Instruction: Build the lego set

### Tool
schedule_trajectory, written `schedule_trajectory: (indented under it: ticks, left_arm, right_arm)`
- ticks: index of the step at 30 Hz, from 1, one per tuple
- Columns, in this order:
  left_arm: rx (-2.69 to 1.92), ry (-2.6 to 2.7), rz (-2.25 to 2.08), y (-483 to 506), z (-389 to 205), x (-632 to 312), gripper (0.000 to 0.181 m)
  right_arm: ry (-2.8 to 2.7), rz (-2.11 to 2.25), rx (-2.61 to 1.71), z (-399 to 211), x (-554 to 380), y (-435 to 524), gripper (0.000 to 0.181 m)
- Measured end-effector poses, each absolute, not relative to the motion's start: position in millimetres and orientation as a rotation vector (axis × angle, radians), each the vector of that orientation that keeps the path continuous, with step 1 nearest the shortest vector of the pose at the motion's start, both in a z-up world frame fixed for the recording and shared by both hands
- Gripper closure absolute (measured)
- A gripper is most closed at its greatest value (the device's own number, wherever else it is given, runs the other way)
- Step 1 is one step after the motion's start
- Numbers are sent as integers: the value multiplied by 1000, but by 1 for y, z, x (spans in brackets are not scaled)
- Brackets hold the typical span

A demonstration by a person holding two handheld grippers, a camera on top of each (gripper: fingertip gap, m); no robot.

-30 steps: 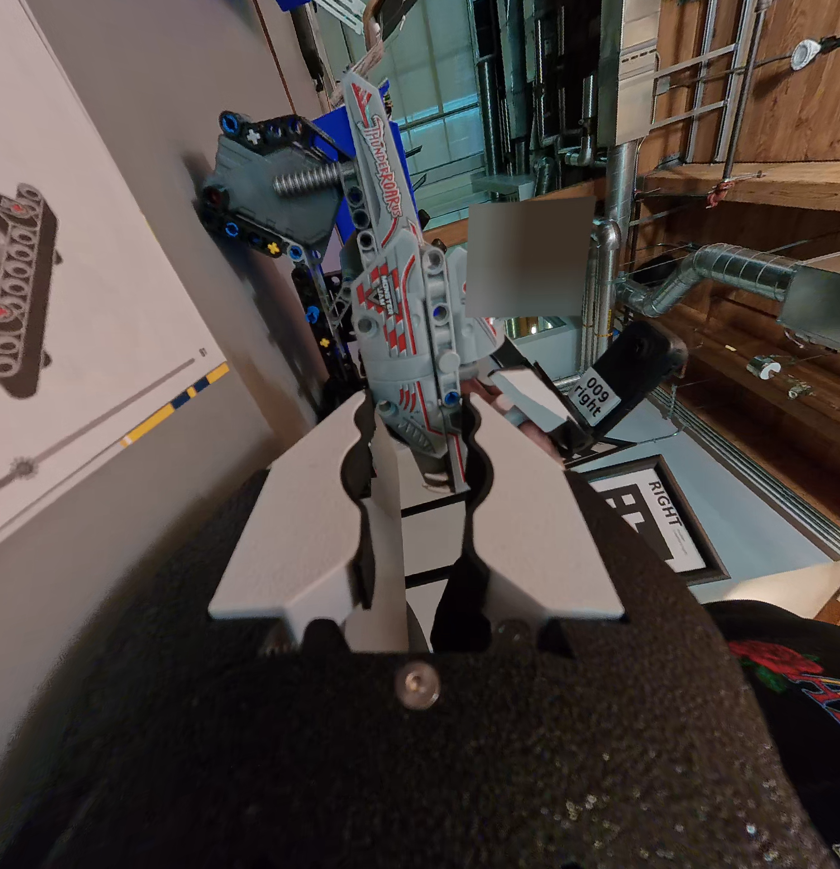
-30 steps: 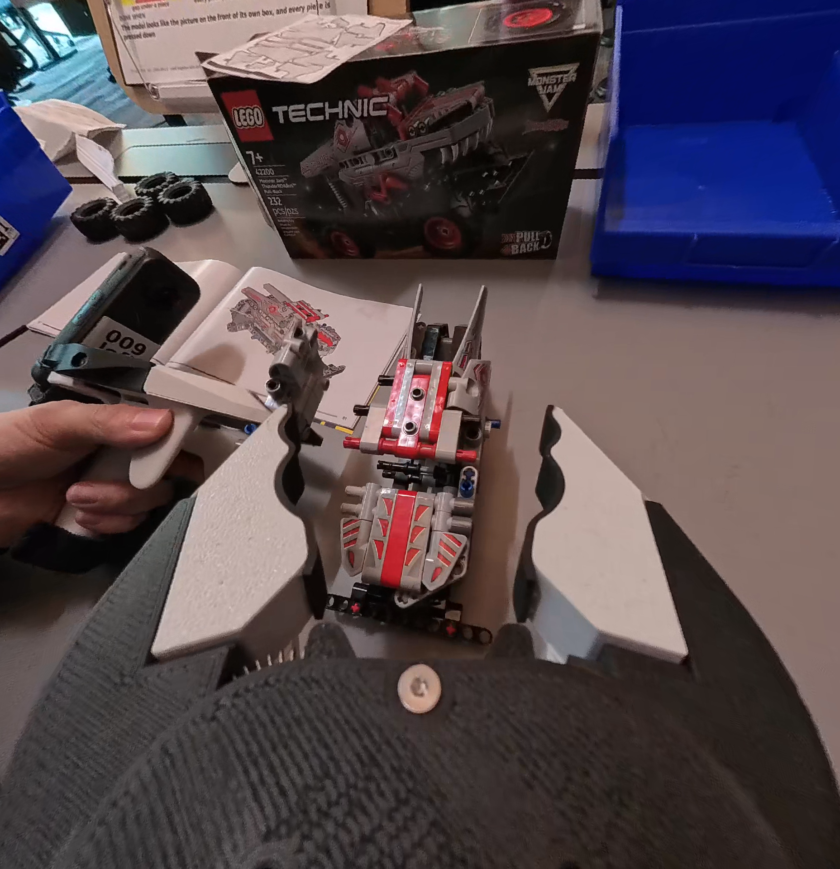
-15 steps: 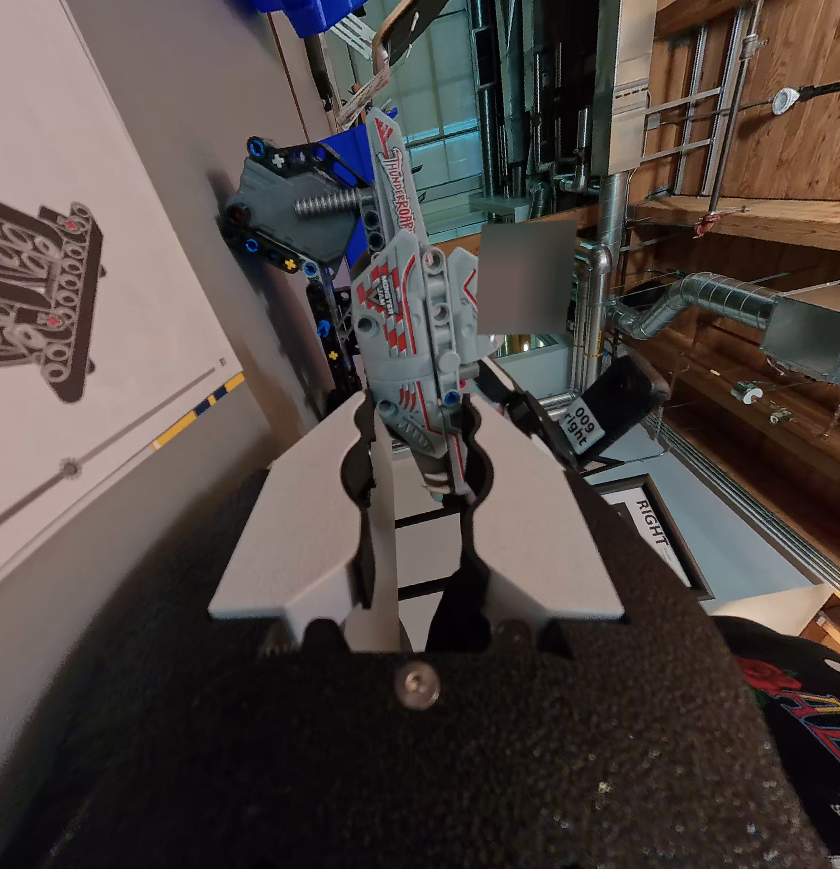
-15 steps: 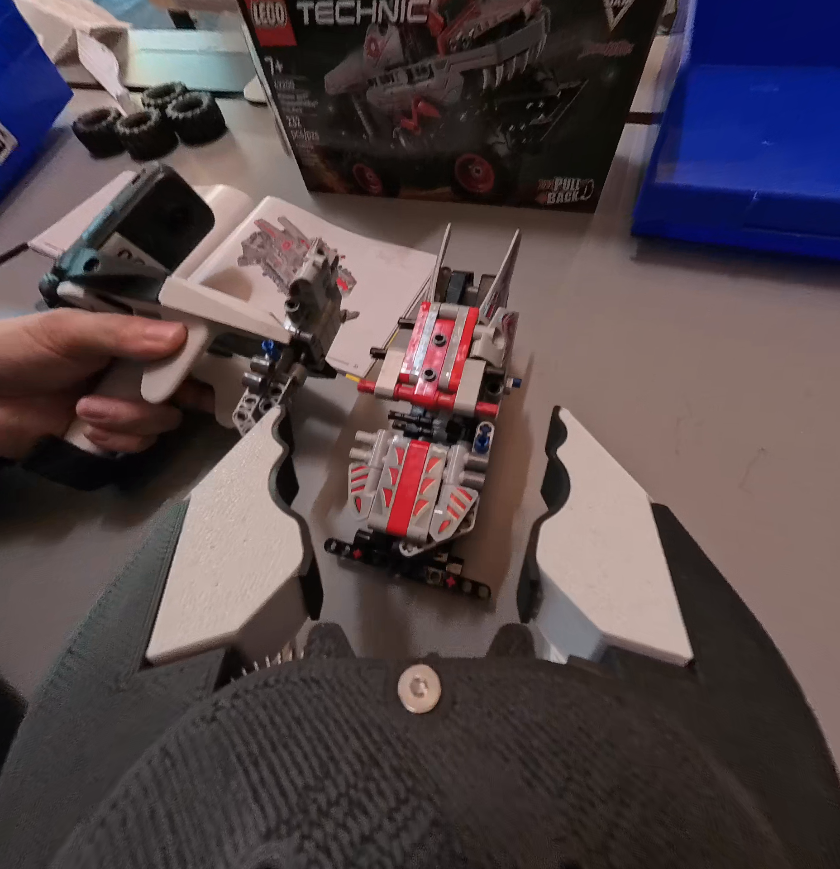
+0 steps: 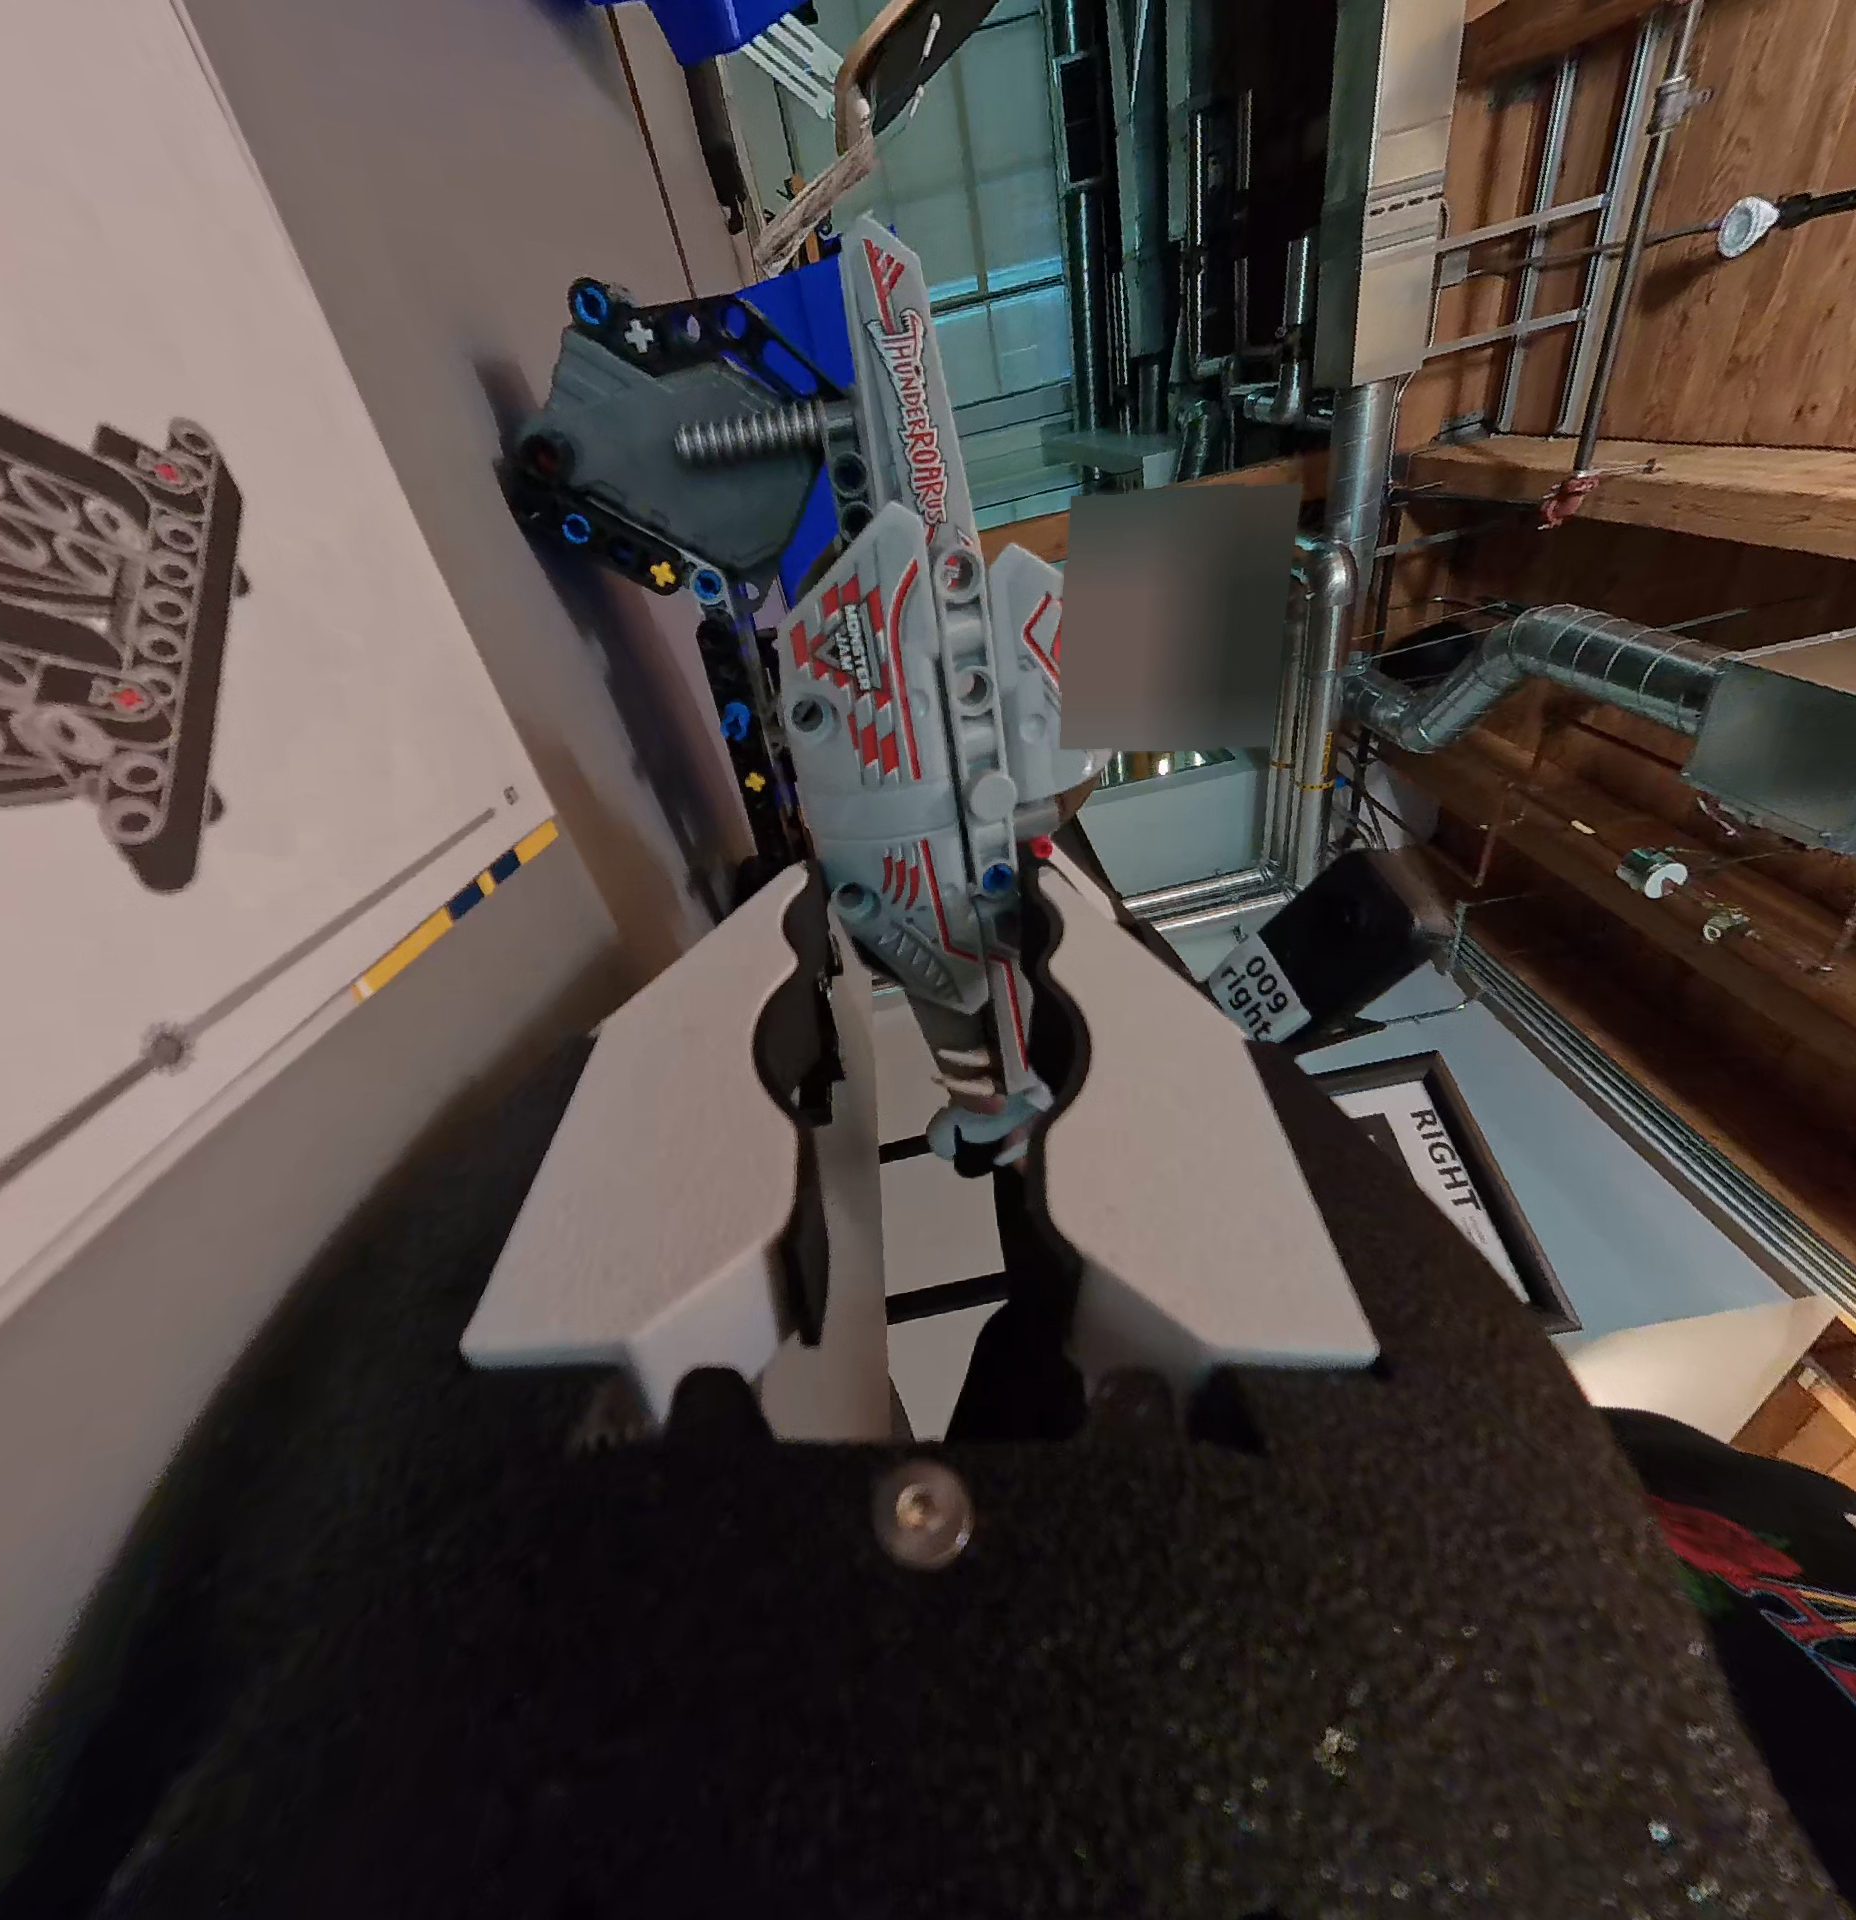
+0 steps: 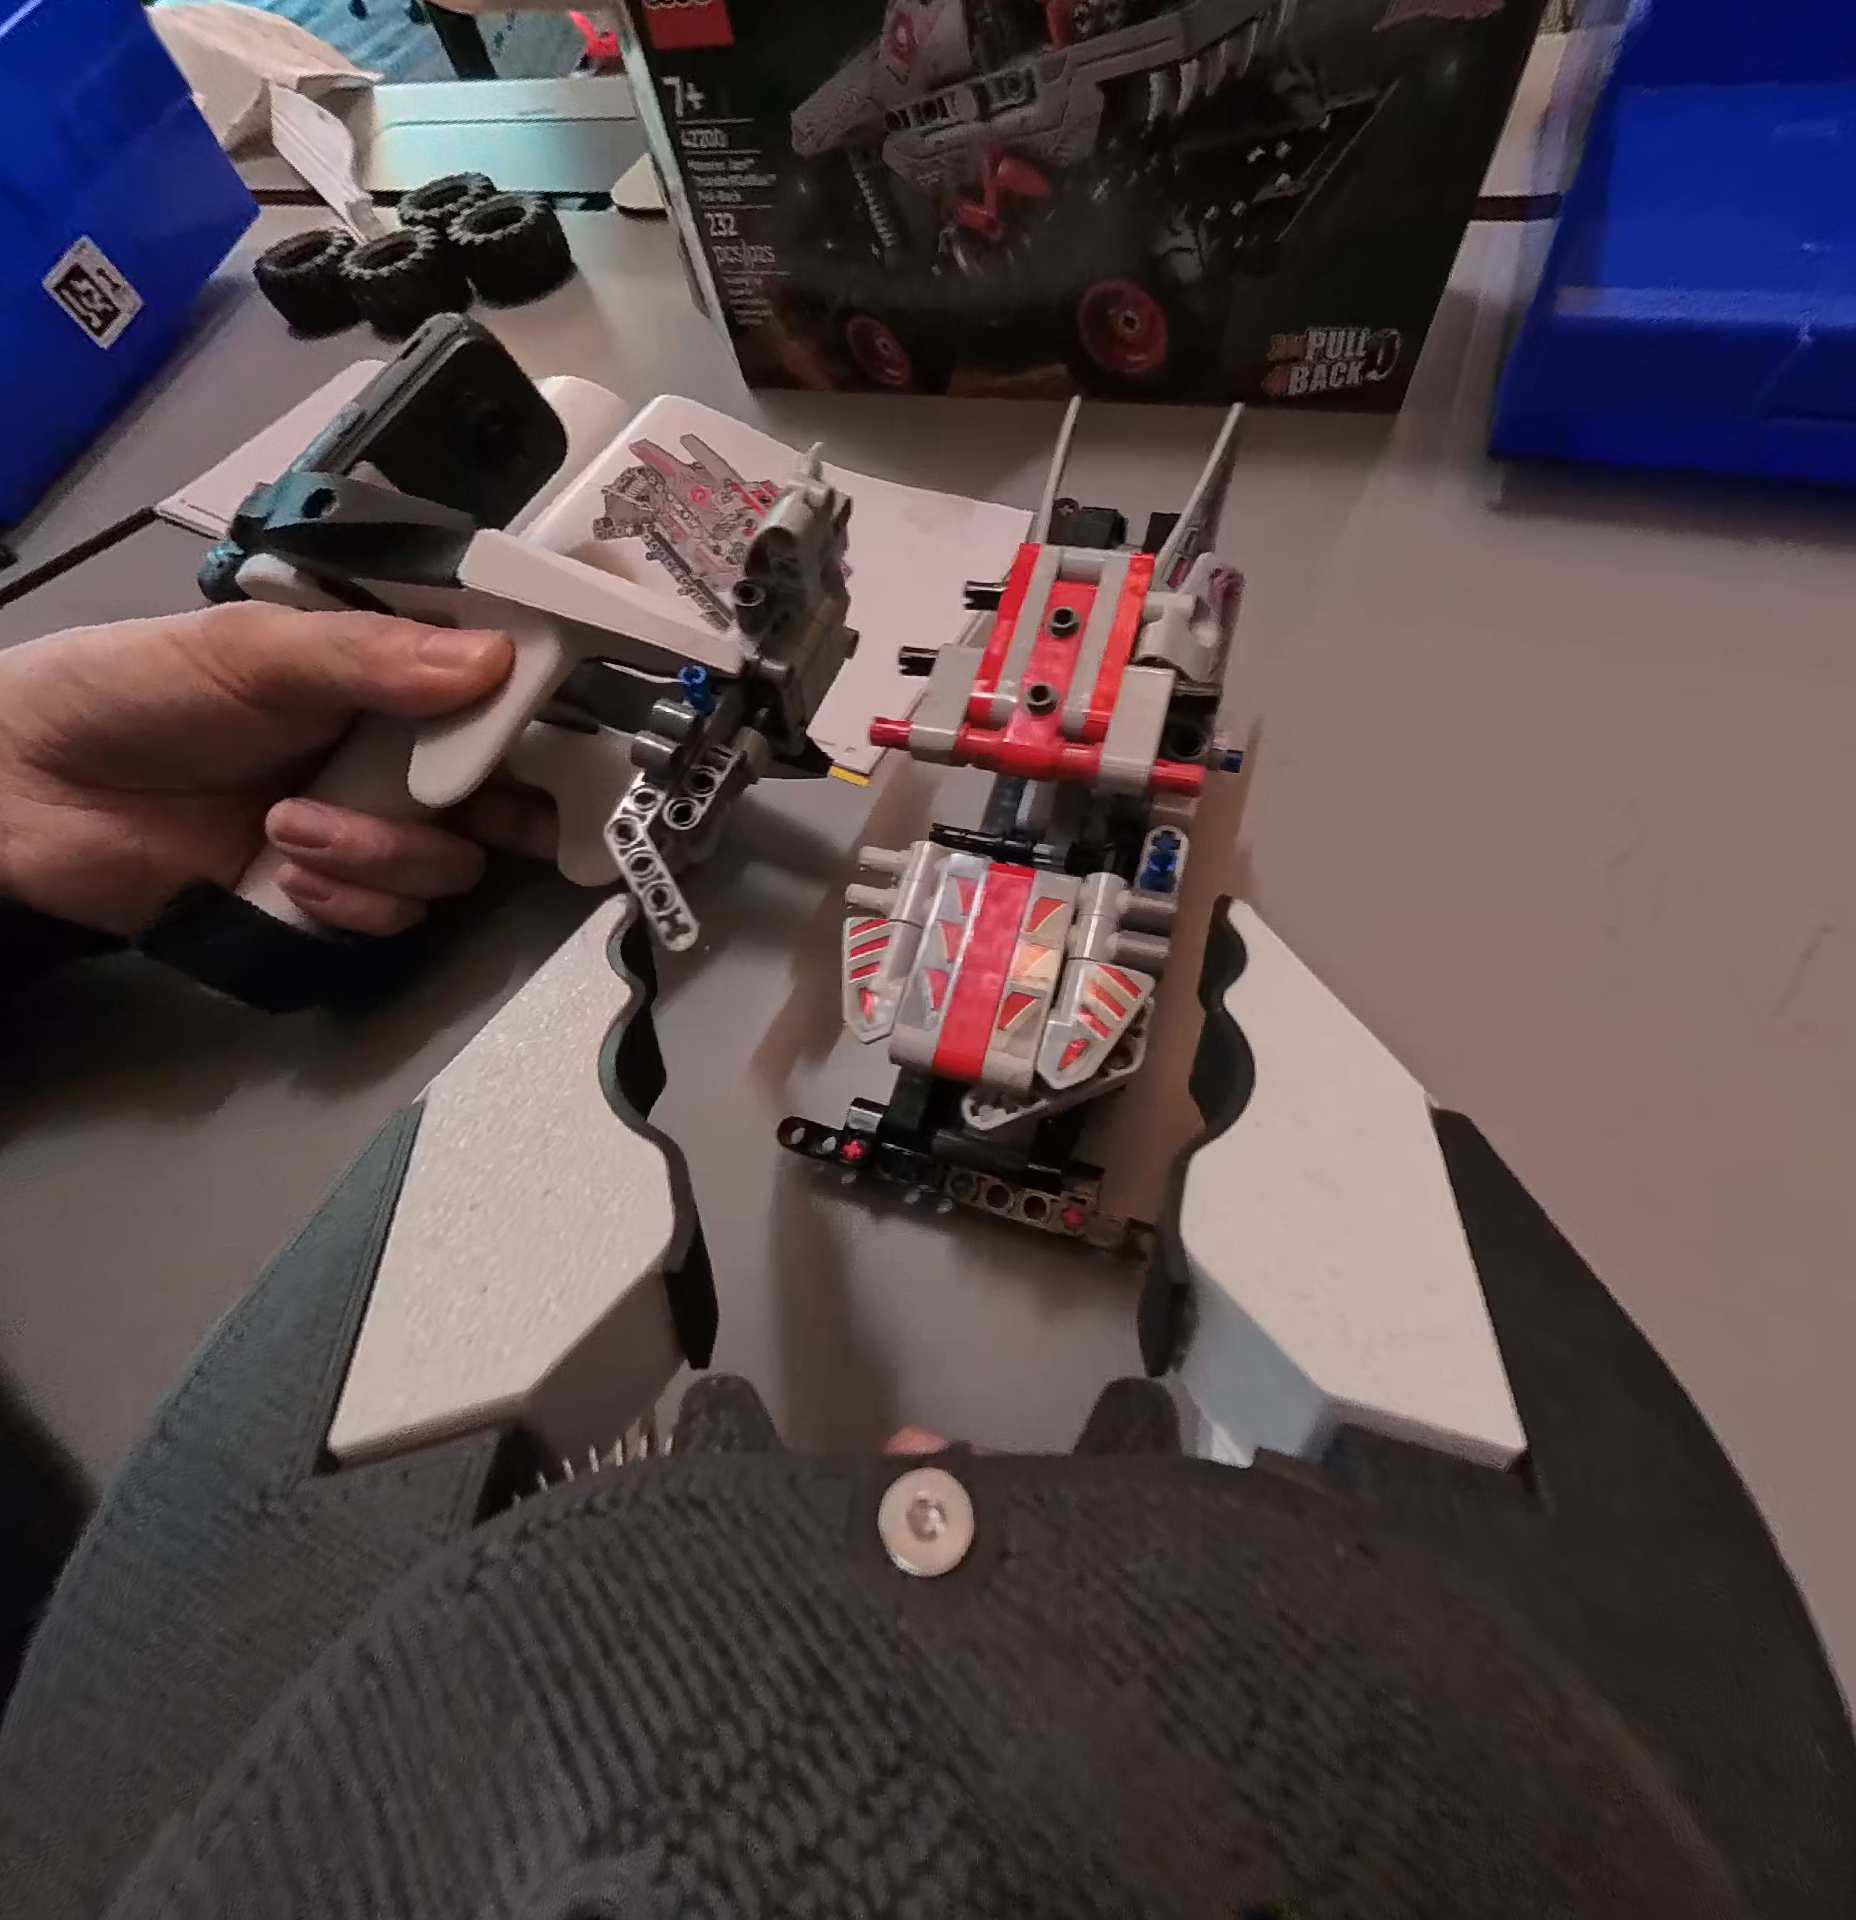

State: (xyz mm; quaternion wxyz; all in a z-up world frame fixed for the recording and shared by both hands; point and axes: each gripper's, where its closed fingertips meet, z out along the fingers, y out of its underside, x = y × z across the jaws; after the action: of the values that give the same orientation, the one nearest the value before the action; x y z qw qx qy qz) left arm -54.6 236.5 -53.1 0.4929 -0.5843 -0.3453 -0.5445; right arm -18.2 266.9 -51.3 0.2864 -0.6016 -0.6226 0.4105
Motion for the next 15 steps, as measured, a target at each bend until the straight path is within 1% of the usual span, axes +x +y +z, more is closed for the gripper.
schedule_trajectory:
  ticks: [1, 11, 13, 15]
  left_arm:
    - [-1420, -835, -1313, 236, -53, -55, 147]
    - [-1418, -838, -1310, 235, -53, -55, 147]
    - [-1424, -827, -1319, 237, -52, -53, 147]
    - [-1410, -810, -1326, 240, -47, -50, 147]
  right_arm:
    - [-1667, 1095, -1600, -51, -18, 265, 77]
    - [-1572, 1088, -1546, -52, -10, 263, 81]
    - [-1536, 1077, -1510, -51, -10, 265, 87]
    - [-1528, 1068, -1489, -51, -10, 265, 87]
